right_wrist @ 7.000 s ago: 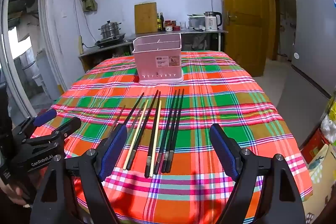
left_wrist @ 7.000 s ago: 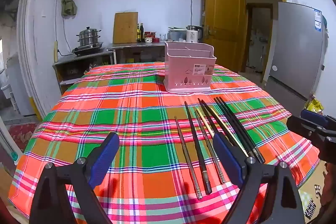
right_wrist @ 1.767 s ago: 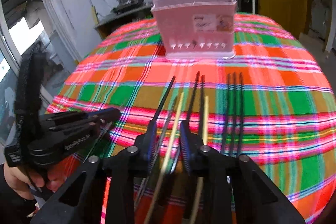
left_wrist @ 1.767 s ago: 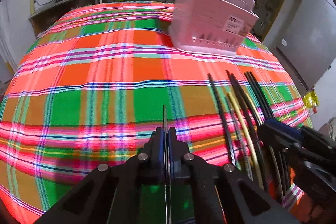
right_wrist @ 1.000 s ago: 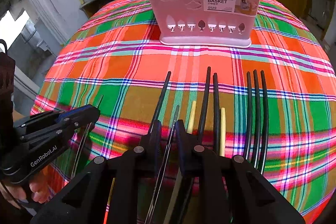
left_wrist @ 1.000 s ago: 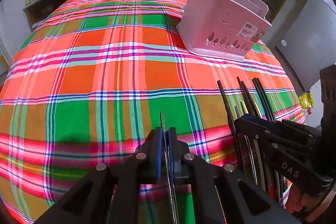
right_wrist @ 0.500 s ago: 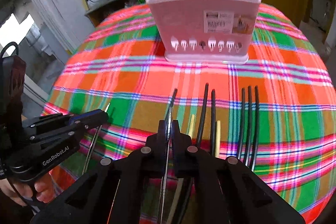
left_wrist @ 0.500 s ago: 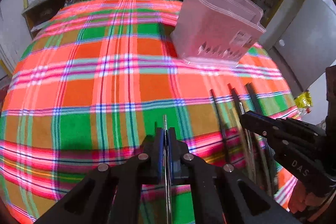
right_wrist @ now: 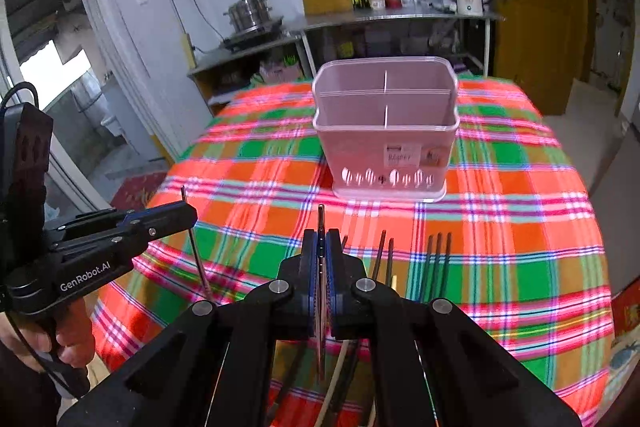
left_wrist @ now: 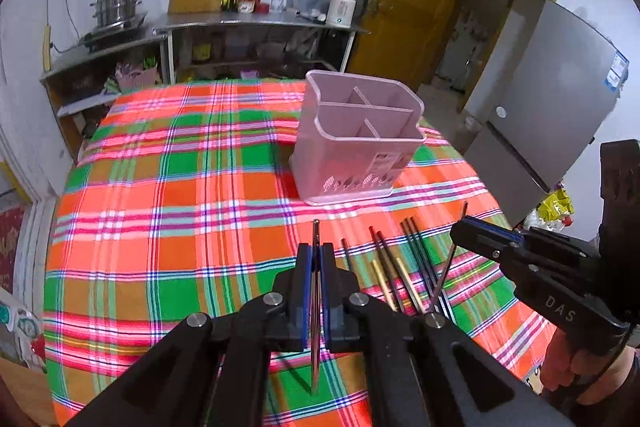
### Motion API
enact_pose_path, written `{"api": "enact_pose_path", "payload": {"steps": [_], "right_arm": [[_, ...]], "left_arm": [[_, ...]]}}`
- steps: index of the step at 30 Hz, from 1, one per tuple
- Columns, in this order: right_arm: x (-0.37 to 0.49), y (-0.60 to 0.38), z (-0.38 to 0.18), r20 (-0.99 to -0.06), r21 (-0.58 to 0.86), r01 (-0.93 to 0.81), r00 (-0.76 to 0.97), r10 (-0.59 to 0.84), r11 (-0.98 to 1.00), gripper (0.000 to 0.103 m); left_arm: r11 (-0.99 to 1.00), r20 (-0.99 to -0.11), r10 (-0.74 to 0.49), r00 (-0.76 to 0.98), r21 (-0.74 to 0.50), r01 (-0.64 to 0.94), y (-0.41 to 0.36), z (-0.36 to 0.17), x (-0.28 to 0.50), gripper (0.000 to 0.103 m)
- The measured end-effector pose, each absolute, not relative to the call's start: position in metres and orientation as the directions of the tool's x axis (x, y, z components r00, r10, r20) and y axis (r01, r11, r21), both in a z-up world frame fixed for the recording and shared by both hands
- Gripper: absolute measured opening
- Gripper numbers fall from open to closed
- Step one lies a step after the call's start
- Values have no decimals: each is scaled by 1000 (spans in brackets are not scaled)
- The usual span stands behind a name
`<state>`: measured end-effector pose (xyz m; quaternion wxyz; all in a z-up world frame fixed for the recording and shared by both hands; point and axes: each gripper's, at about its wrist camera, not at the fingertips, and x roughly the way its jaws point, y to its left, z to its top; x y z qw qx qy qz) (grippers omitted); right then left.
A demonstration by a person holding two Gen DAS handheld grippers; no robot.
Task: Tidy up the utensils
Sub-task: 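Carry both chopsticks over the pink basket and open both grippers to drop them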
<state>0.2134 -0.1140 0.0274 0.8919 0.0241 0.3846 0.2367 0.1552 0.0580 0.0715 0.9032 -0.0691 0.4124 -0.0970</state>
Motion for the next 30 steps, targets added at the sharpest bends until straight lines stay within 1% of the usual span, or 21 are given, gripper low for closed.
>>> {"api": "enact_pose_path", "payload": {"steps": [8,16,21,26,30], "right_arm": [[210,-127,49,-635,215,-405,633,442,889,4],[221,-139,66,-616,218,-402,650,445,889,4],[237,-146,88,-585,218,-400,677,447,890,4],[258,-150,119,-535,202,-394,723,438,897,4],[276,-150,140,-492,204,-386,754,435,900,4]], "left_arm": [[967,-706,-251,662,-211,142,49,94,155,4],[958,-695,-282,661,-242,155,46,112,178,3],[952,-670,-302,679,-256,170,42,140,200,4],[948,-628,-310,714,-265,178,43,176,229,3],[945,-604,-318,731,-269,188,44,195,252,4]]}}
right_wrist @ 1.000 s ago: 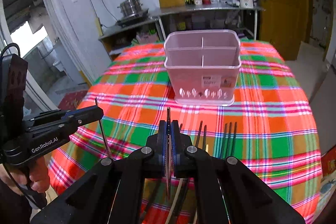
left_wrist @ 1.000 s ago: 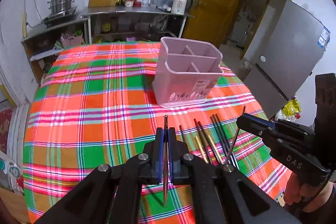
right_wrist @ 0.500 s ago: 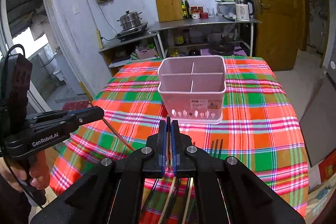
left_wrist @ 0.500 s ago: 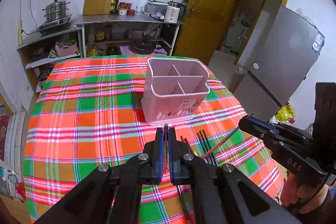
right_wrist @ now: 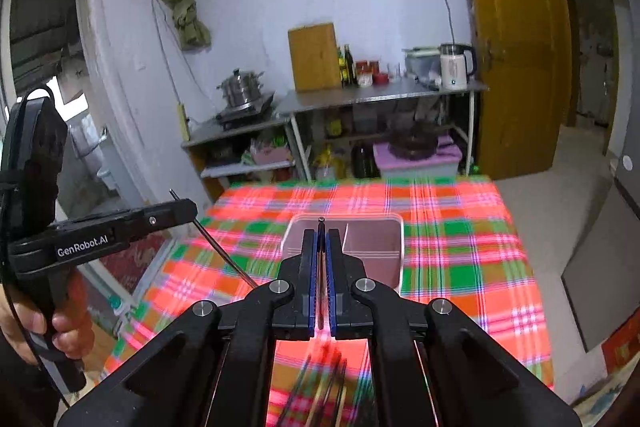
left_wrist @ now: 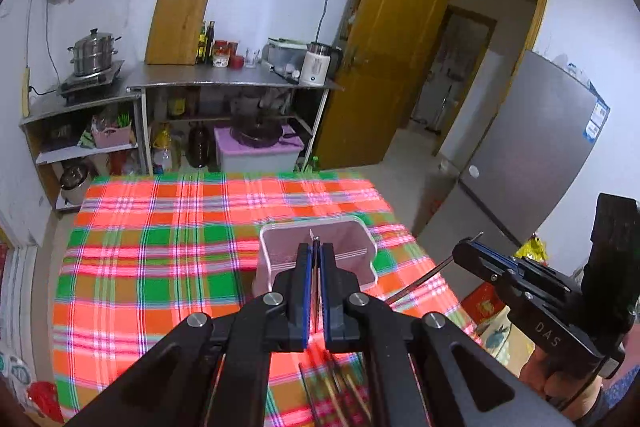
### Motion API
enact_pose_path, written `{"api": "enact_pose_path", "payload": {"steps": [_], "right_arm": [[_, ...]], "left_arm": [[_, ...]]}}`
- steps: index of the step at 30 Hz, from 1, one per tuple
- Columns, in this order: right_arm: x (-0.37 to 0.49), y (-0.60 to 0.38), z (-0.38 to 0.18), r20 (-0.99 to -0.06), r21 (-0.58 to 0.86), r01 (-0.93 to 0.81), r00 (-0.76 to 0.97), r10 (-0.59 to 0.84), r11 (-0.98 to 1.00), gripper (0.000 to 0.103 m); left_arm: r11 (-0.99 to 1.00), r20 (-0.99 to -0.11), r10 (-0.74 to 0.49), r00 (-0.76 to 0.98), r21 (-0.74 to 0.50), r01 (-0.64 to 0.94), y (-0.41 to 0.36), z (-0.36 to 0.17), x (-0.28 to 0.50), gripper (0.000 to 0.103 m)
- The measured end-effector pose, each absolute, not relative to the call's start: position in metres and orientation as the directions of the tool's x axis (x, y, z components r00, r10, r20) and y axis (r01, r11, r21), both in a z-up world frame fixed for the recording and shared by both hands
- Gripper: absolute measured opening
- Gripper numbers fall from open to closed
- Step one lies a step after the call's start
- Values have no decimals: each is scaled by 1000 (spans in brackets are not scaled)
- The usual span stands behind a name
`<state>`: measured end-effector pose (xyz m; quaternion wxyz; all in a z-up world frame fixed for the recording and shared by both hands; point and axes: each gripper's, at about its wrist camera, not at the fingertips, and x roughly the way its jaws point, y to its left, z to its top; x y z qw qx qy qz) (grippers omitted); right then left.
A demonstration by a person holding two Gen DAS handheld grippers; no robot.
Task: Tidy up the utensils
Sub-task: 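Carry both chopsticks over the pink basket and open both grippers to drop them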
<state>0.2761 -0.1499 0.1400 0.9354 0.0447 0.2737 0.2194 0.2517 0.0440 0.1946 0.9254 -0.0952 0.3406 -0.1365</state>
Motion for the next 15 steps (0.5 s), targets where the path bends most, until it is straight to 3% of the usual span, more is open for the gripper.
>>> {"api": "enact_pose_path", "payload": {"steps": [7,15], "right_arm": [[315,-140,147,-476,208,-378,767,431,902,4],[358,-126,100,-542,236,-358,723,428,903,4]], "left_arm": [[946,-600,-310,738,-270,179,45,195,296,4],[942,-646,-317,694,-298,152,46,146,332,4]]}}
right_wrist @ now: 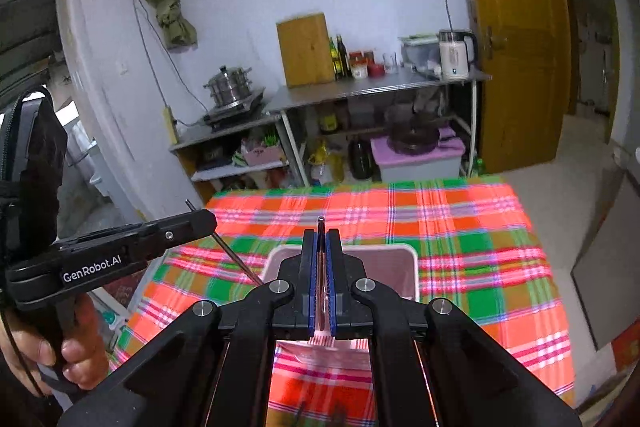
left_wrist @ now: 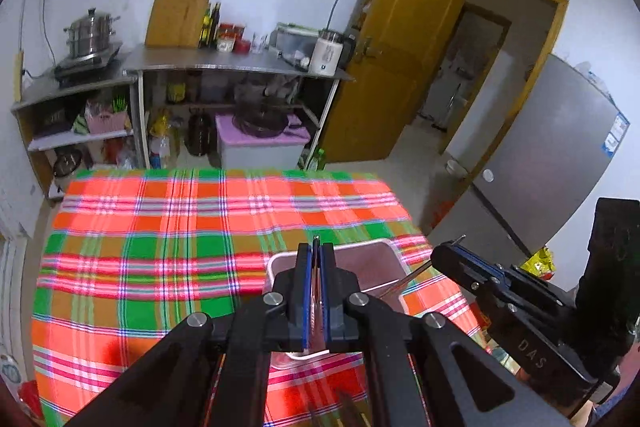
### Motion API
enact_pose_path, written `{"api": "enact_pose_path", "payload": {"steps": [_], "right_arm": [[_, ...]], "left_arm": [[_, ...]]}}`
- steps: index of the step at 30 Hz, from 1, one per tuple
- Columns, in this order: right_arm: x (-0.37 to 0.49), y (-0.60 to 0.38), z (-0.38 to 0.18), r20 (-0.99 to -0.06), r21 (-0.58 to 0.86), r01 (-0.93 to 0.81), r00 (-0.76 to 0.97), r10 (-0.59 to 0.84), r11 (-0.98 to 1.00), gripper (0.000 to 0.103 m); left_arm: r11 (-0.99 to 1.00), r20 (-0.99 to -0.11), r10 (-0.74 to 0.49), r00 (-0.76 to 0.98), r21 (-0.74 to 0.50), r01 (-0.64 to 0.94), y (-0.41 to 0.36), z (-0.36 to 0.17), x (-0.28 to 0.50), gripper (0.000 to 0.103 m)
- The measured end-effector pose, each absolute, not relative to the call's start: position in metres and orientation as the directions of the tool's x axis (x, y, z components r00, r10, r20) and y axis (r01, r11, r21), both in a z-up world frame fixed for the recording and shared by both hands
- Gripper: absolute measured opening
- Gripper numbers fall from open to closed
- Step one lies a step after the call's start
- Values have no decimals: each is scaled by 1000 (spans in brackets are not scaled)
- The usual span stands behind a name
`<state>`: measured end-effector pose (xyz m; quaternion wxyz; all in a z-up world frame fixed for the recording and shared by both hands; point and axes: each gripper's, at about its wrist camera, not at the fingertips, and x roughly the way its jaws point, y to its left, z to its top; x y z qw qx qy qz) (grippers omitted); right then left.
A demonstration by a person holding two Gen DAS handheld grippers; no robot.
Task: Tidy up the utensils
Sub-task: 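Carry both chopsticks over the pink basket and open both grippers to drop them, then move both open grippers back down to the remaining chopsticks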
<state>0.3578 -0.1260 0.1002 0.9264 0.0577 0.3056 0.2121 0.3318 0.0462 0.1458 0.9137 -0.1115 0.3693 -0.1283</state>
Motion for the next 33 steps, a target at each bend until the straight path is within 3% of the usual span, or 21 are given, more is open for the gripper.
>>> {"api": "enact_pose_path", "payload": {"steps": [5,12,13,16,18,26,33], "right_arm": [[366,-123,72,-583,240,-349,694,422,906,4],[375,-130,56,-602,273,-343,668,438,899,4],[375,-130,57,-601,274,-341,669,437,899,4],[370,-134,63,-583,267,-340,688,432,902,7],[365,-137,71,-566,266,-344,701,435,900,17],[320,-151,108,-483,247,-375,752,449,894,17],[251,-173,111,-432,238,-383,781,451,893,17]], "left_arm": [[942,-680,-316,661,-306,136,48,109,342,4],[942,-673,-313,670,-312,126,55,101,340,6],[941,-667,-315,675,-313,129,55,103,339,7],[939,-640,-314,701,-317,131,60,113,332,25],[937,-617,-316,721,-323,134,62,121,325,32],[937,-521,-307,797,-313,156,69,158,271,32],[934,-472,-319,822,-305,188,60,158,198,32]]}}
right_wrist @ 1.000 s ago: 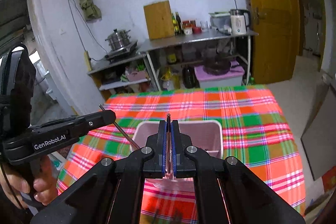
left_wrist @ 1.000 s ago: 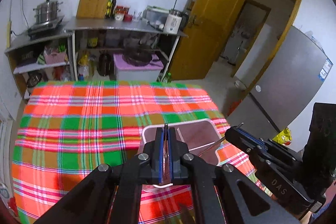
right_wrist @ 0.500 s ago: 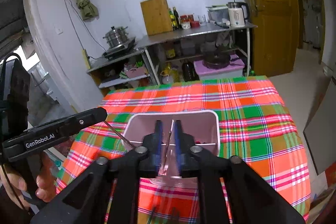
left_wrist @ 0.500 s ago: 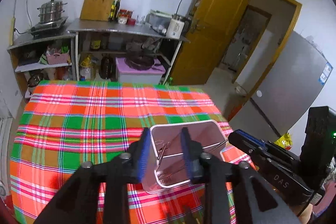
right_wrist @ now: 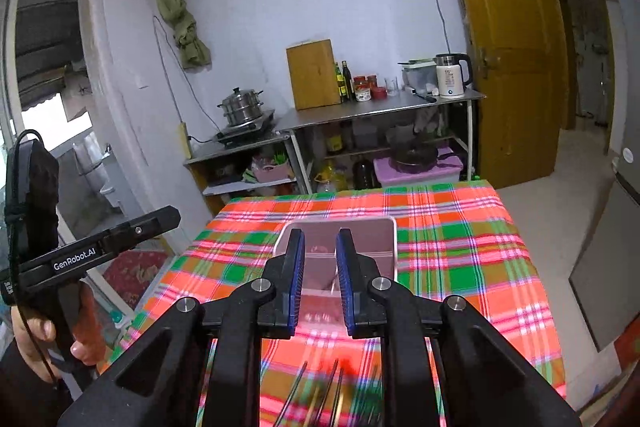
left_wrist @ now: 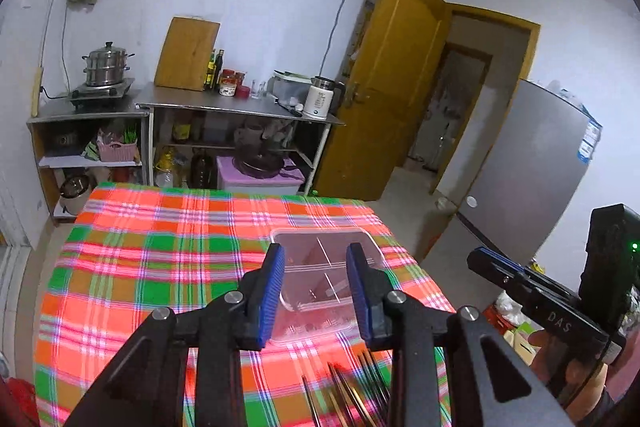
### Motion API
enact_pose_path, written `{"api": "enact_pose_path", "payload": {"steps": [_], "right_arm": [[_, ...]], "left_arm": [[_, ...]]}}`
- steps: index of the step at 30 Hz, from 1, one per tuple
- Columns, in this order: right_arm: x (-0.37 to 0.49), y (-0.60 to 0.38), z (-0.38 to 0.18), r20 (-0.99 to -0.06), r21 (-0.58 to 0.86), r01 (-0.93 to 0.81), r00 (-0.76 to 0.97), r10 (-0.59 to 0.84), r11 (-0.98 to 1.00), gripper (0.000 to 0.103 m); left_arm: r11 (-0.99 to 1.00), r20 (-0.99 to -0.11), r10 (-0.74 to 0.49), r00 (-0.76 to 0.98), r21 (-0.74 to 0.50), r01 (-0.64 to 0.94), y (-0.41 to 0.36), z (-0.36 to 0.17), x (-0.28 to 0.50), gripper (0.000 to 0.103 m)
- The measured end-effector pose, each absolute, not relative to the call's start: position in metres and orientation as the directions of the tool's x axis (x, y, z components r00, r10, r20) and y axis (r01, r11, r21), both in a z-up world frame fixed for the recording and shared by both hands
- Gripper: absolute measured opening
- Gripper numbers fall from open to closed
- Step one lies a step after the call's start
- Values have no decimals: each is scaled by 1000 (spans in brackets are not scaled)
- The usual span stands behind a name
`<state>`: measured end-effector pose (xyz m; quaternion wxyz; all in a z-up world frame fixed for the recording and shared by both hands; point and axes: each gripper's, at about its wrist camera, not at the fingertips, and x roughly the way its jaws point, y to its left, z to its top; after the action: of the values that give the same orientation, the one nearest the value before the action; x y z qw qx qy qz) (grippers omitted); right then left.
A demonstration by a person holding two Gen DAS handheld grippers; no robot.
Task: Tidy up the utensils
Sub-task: 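Move both open grippers back down to the remaining chopsticks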
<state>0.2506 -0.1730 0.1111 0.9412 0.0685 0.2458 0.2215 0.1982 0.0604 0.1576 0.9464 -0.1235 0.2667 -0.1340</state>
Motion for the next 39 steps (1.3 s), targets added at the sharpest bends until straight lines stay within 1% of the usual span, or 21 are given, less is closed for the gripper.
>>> {"api": "enact_pose_path", "payload": {"steps": [8,13,16,26,31,39], "right_arm": [[186,-196,81,-440,245,-360,786,435,900,17],[158,-203,59,-472,252,-352,769,432,901,17],[148,-210,47,-481,293,-348,751,452,891,17],[139,-211,19,-528,298,-338,721,449,893,17],[141,-213,9,-540,310,-330,711,451,892,17],[154,-204,-6,-575,308,-338,679,457,889,15]], "left_arm": [[944,-486,-304,819,-270,190,41,121,126,32],[945,-513,-302,803,-274,180,34,95,96,32],[948,-530,-298,794,-264,180,31,83,84,32],[941,-574,-317,755,-293,172,28,51,71,32],[941,-590,-320,741,-289,176,22,43,75,32],[942,-649,-320,690,-295,159,15,16,98,32]]}}
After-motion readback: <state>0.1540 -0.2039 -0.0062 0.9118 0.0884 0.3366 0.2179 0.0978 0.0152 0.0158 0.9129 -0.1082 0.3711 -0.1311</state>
